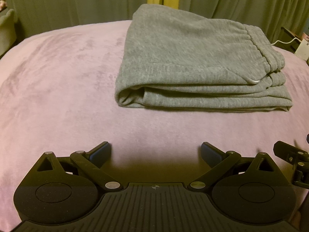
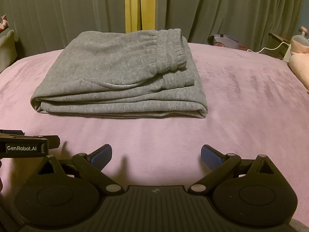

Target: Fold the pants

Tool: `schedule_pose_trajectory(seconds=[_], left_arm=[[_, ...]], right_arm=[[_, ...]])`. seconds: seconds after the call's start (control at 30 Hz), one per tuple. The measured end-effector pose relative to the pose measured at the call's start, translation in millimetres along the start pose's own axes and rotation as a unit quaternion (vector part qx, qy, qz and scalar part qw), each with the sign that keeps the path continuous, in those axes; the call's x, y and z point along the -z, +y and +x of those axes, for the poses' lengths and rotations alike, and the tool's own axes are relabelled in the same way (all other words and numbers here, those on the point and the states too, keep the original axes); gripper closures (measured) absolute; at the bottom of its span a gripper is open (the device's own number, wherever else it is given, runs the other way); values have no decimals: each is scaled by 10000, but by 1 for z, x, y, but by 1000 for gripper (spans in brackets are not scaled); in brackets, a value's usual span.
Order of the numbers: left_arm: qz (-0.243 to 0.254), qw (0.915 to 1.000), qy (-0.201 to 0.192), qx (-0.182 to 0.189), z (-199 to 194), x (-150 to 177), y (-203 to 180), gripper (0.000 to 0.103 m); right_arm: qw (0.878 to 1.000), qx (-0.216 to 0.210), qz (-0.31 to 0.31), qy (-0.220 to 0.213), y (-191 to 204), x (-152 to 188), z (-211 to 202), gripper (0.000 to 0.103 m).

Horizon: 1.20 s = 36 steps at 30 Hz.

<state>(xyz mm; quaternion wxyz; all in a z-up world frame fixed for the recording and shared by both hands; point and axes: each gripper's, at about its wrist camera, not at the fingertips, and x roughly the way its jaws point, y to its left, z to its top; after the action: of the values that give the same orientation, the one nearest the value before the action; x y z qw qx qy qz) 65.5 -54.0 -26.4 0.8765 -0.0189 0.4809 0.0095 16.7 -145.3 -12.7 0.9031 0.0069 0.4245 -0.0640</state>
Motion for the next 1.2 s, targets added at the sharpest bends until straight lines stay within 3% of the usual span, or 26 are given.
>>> schedule_pose_trajectory(seconds=[1.2], left_arm=[[65,10000,26,-7,0,0,-1,1]], right_arm=[[9999,96,110,11,-3,0,2,4]])
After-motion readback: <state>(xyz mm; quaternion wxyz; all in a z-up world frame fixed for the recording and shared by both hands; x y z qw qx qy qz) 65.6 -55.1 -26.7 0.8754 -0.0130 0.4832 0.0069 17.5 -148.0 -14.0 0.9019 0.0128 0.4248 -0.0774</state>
